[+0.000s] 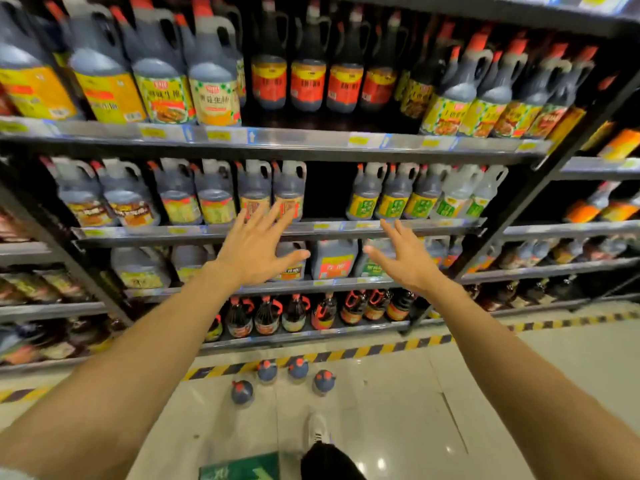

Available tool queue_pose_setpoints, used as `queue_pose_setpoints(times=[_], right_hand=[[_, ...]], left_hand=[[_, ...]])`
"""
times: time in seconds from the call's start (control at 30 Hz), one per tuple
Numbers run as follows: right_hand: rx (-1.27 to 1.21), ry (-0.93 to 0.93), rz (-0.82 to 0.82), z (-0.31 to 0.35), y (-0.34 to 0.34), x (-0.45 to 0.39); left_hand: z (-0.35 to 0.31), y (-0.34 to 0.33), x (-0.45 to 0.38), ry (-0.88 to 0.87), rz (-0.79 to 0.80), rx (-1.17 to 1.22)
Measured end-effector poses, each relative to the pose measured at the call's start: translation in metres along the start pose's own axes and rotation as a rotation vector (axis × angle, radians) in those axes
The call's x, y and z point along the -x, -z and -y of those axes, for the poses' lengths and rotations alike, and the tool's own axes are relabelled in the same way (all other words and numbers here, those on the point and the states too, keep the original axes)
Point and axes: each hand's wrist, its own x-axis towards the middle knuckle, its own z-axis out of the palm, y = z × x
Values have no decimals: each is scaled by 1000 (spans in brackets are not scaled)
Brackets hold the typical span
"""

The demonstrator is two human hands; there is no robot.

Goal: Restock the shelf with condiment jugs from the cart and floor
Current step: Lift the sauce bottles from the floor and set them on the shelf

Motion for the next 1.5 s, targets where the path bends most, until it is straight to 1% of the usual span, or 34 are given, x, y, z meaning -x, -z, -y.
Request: queue_pose_setpoints(times=[0.1,0.33,0.43,0.53,0.67,0.8,0.87,0.97,1.1,1.17,1.27,1.33,1.4,1.5], right_hand=[[19,-10,35,-13,-24,12],[-24,-79,142,-48,-91,9],[-149,-140,174,-71,-128,1],[-164,-173,220,-99,-168,-5],[-183,-200,235,-144,-243,-9],[-163,-256,240,-200,-352,-4],[-167,-280,248,-228,-408,-3],[-153,-249,241,-268,-486,-8],[-151,-260,249,-318,-571,-23],[-153,-250,236,-338,-607,-31],[-173,-265,225,-361,-649,-42],[-218,-281,233,-373,-671,-48],[-252,-265,219,-384,-690,-53],[-272,-244,170,-395,-708,-55]], left_hand=[[0,-28,14,1,57,34],[-11,-95,21,110,214,148],[-12,-137,20,144,283,190],[-10,-189,17,175,336,206],[-12,-280,10,159,383,231],[-17,-396,8,68,397,204],[-18,-456,11,37,431,213],[-12,-546,15,65,434,319],[-13,-650,12,180,489,450],[-16,-695,7,189,476,495],[-20,-749,-5,188,383,579],[-22,-778,-13,193,355,566],[-23,-800,-20,171,317,530],[-24,-816,-25,194,252,593]])
